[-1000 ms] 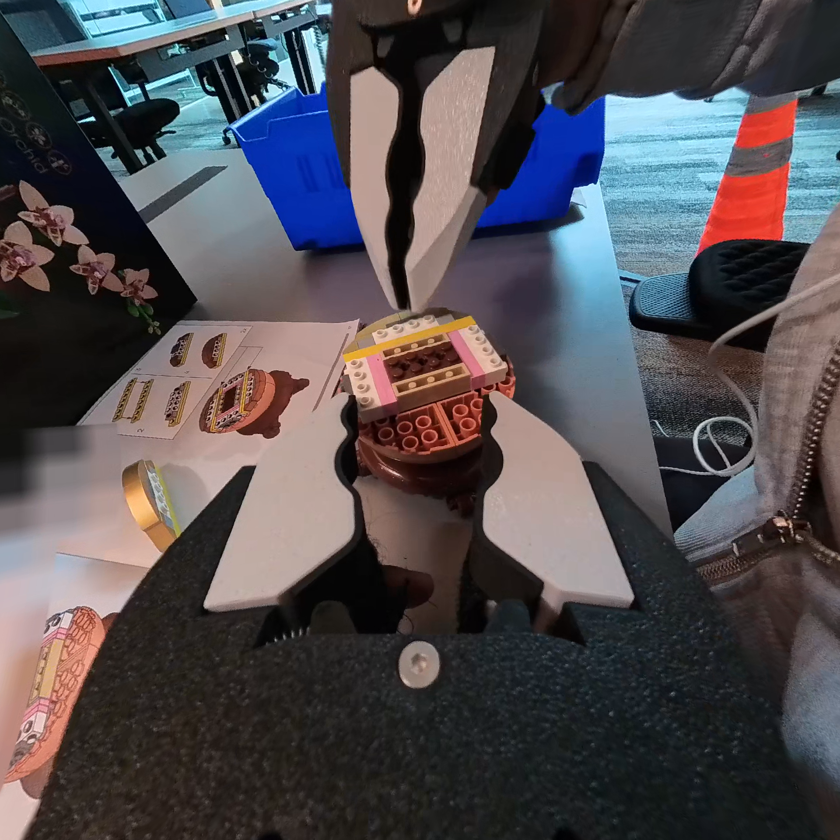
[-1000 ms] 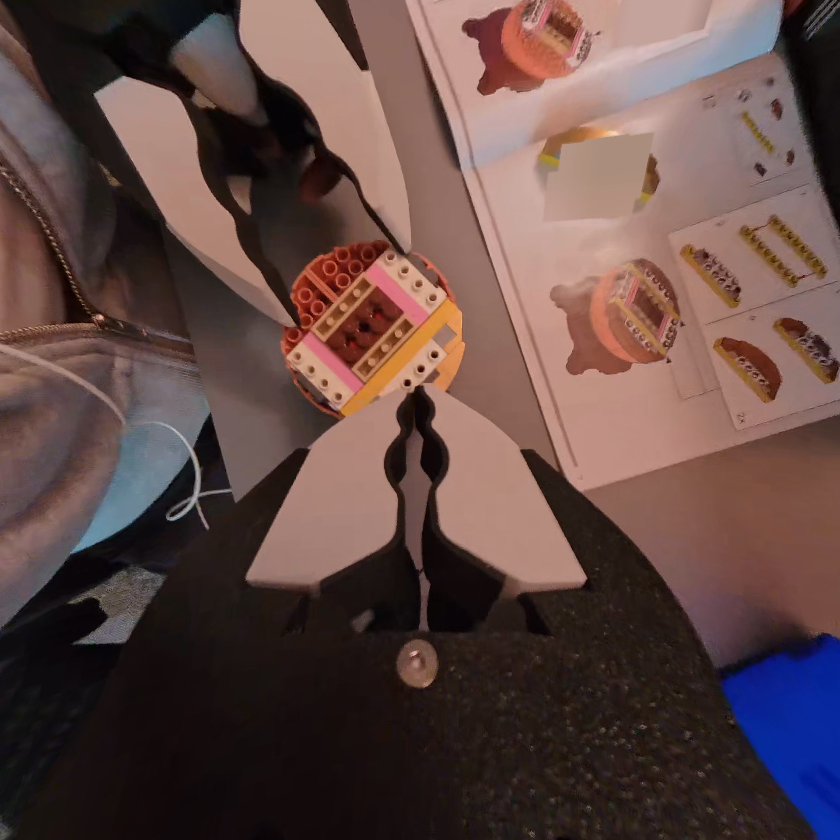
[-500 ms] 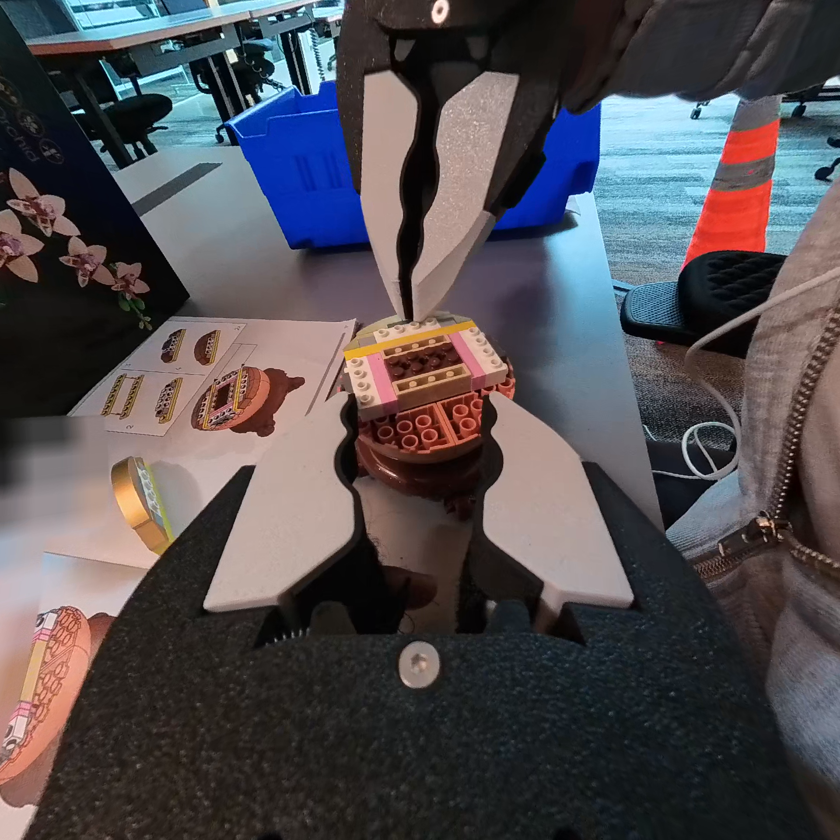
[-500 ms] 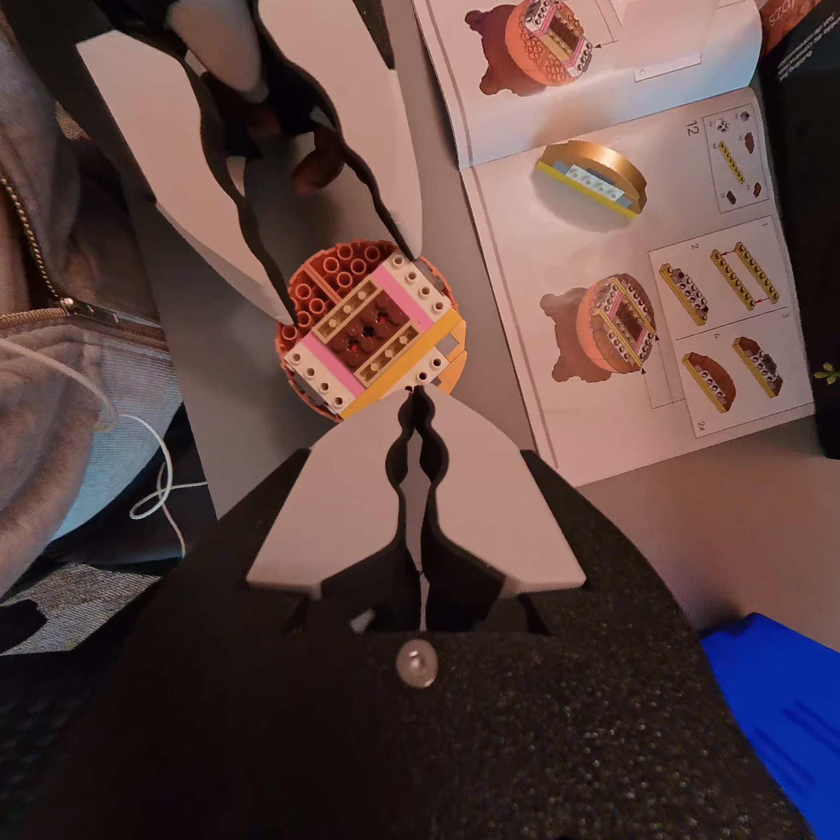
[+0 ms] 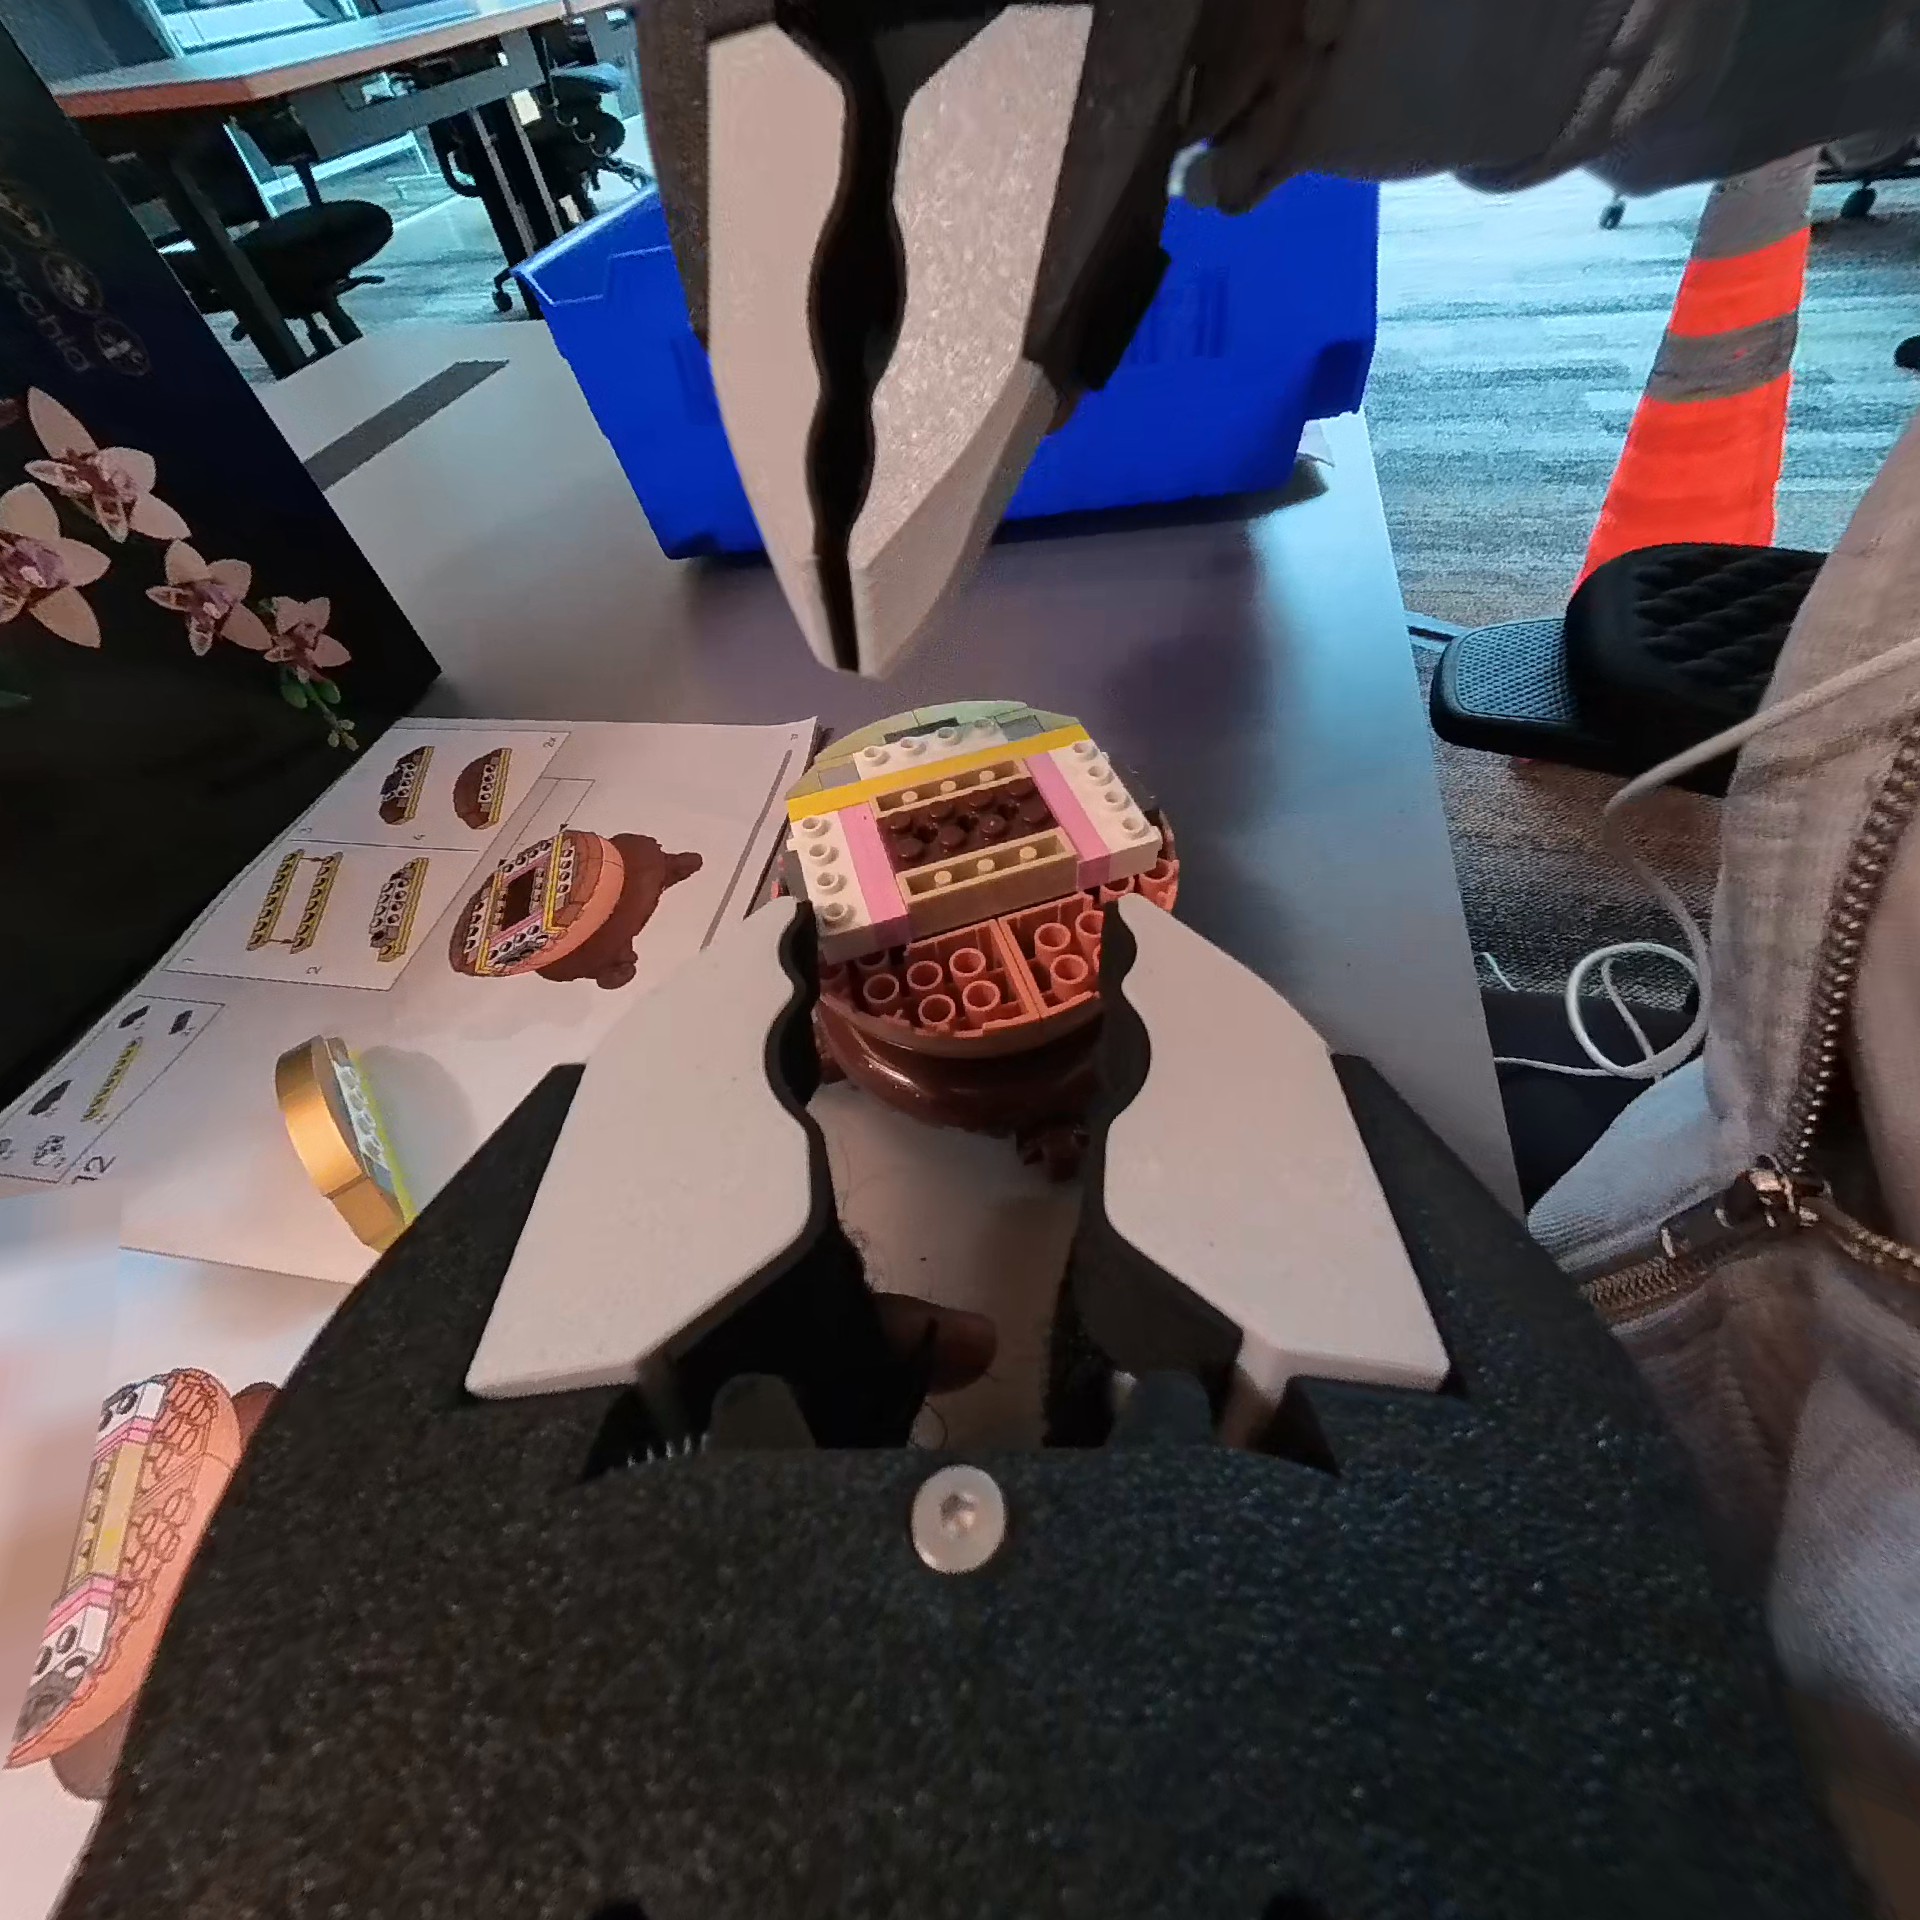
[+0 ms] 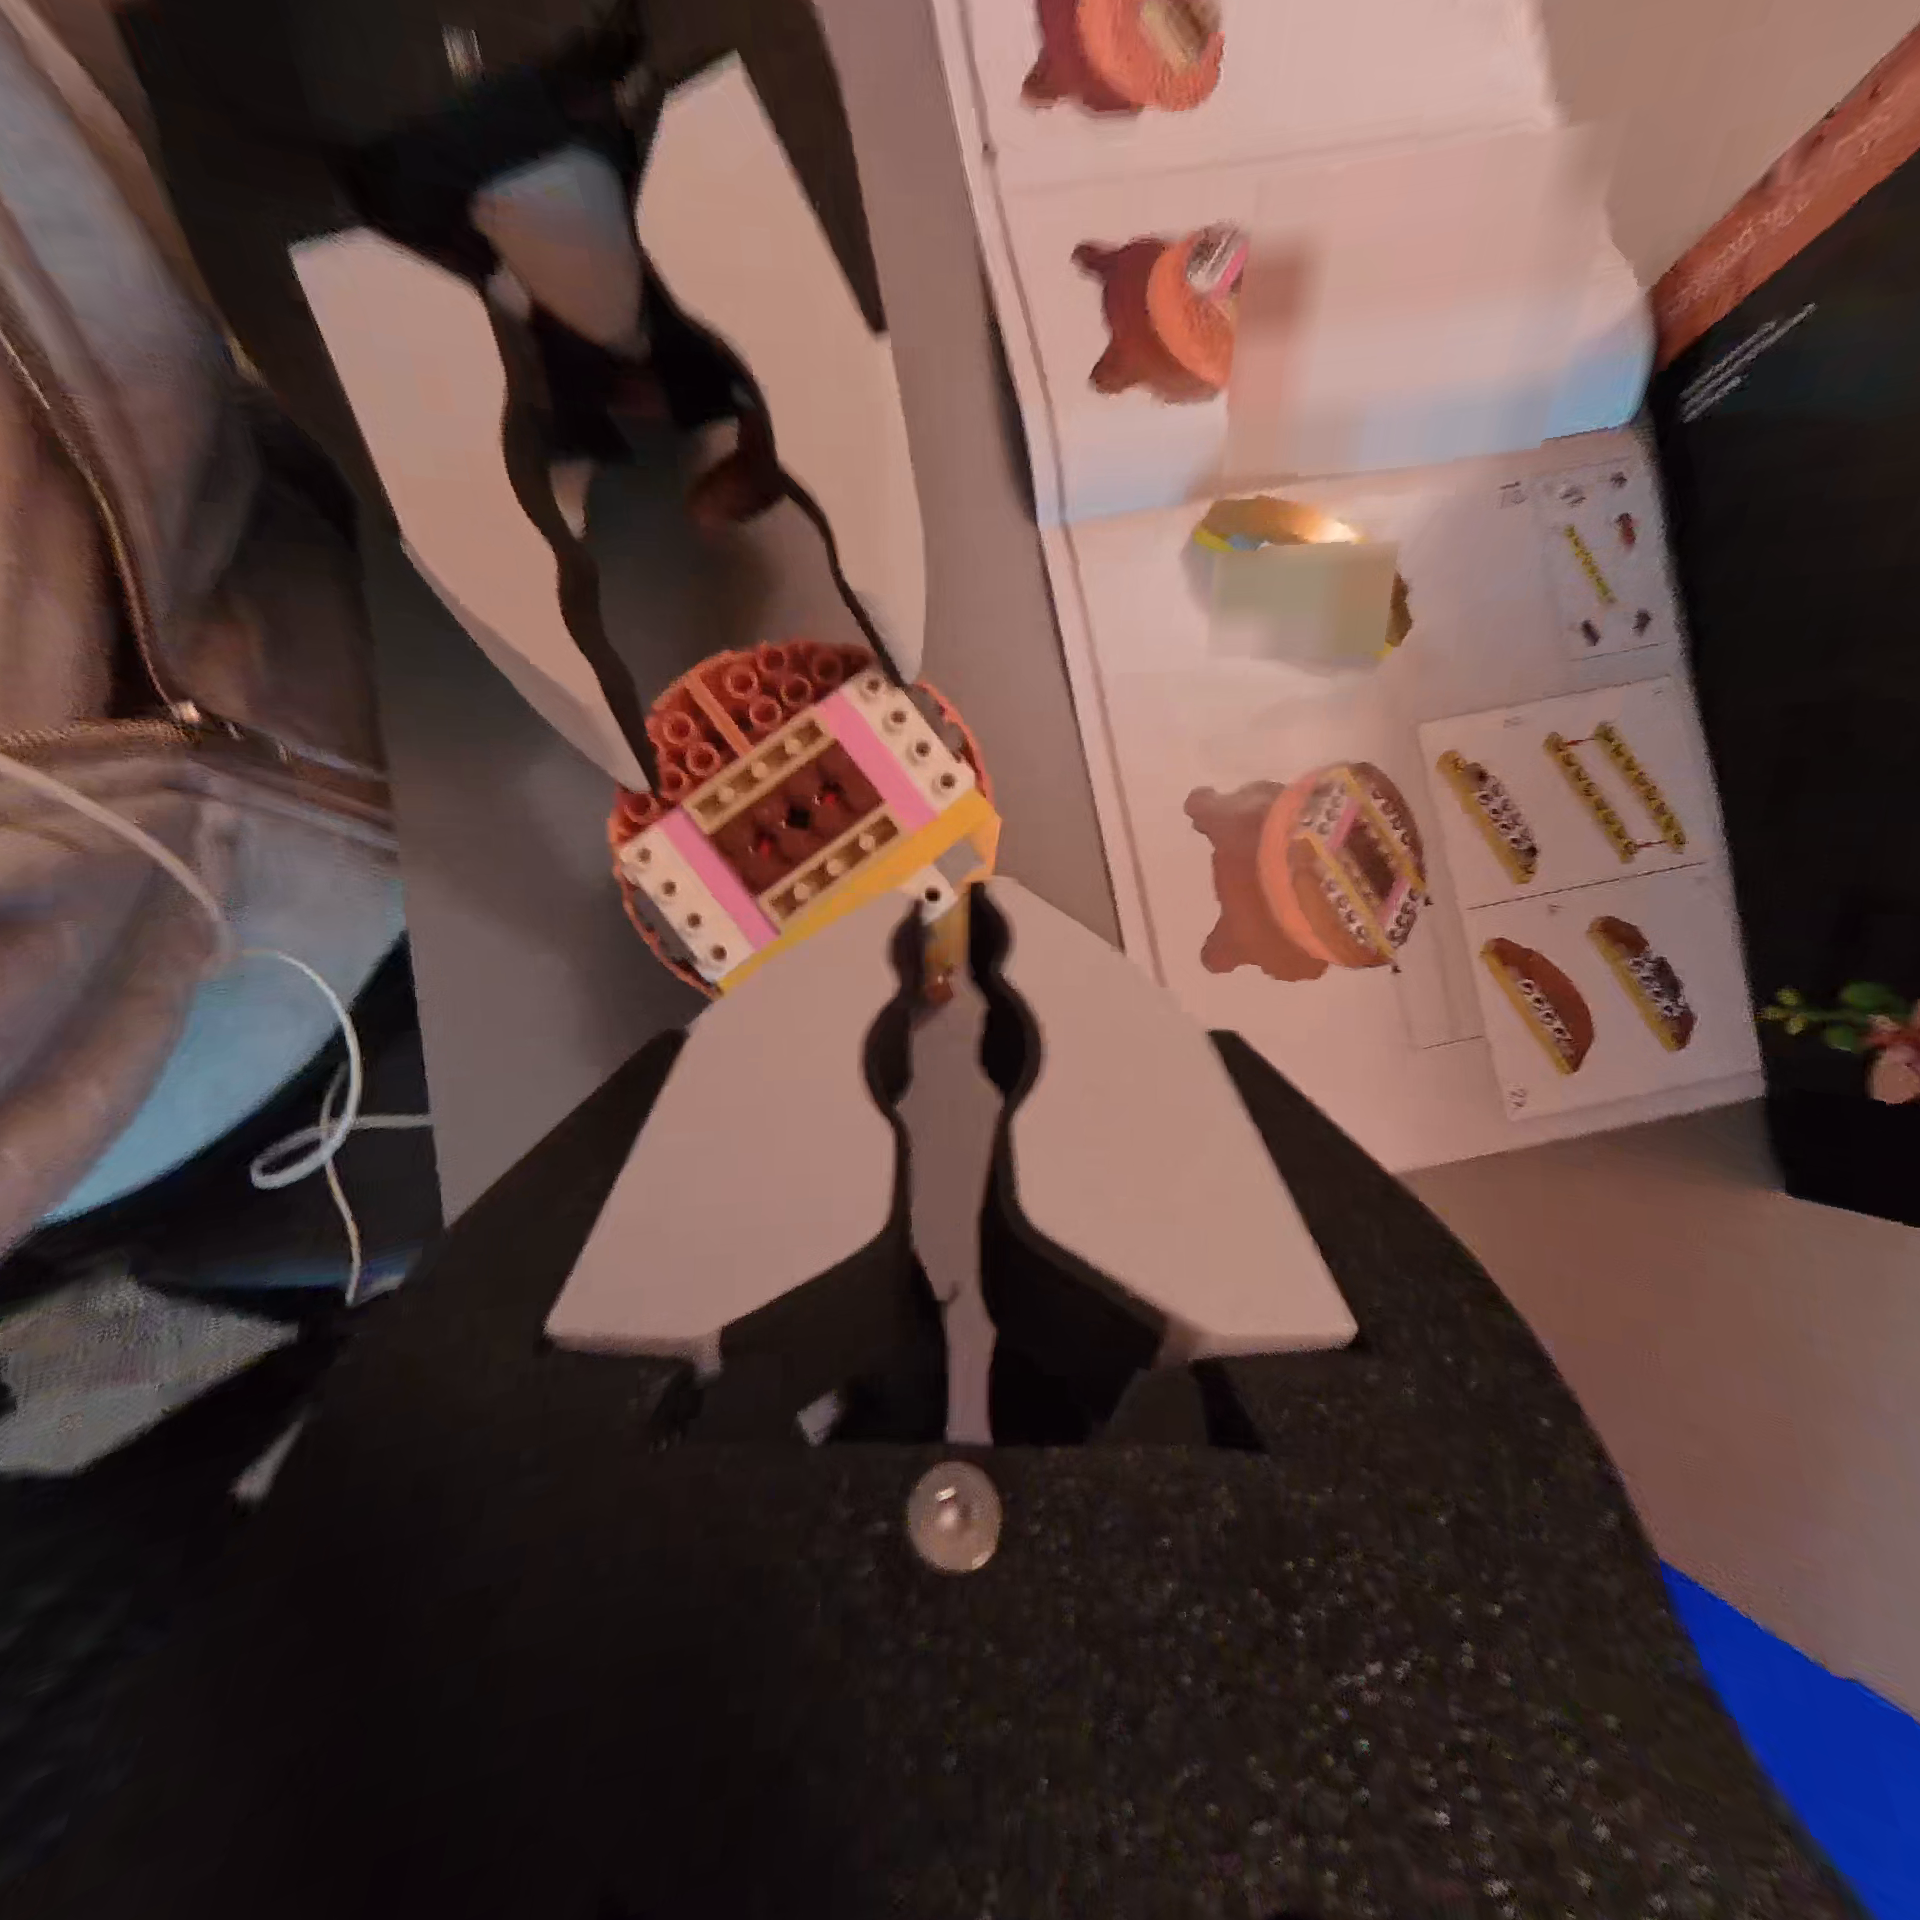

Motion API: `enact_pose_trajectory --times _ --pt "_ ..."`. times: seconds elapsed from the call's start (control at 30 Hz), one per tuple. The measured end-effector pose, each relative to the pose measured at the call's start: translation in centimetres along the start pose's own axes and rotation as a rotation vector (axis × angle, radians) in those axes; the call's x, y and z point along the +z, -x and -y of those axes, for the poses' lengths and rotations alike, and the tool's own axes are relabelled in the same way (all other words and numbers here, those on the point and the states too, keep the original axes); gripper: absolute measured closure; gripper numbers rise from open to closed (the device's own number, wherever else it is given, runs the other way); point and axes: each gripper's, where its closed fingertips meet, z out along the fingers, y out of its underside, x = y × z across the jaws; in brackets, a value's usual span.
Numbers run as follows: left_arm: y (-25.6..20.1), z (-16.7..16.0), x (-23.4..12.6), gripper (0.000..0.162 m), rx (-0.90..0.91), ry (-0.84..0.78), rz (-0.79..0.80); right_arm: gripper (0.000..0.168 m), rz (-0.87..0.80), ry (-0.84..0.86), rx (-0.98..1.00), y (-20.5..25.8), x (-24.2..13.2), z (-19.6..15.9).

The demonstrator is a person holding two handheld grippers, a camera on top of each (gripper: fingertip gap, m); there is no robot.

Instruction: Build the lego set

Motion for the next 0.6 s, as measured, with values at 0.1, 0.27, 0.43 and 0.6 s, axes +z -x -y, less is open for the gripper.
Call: enact_pose_trajectory --times 0.1,0.27,0.43,0.6 --pt "0.01 0.00 -0.01 0.111 -0.001 -0.008 0.002 0.156 0.091 0.059 -0.015 0.49 0.85 -0.49" --pt "0.03 0.03 0.03 0.111 -0.010 -0.021 0.000 0.168 0.133 0.139 -0.038 0.59 1.12 -0.62" --pt "0.06 0.05 0.03 0.111 -0.018 -0.029 -0.010 0.168 0.130 0.186 0.037 0.59 1.18 -0.69" --pt "0.08 0.02 0.01 0.111 -0.019 -0.032 -0.013 0.168 0.095 0.248 0.005 0.65 1.18 -0.71"
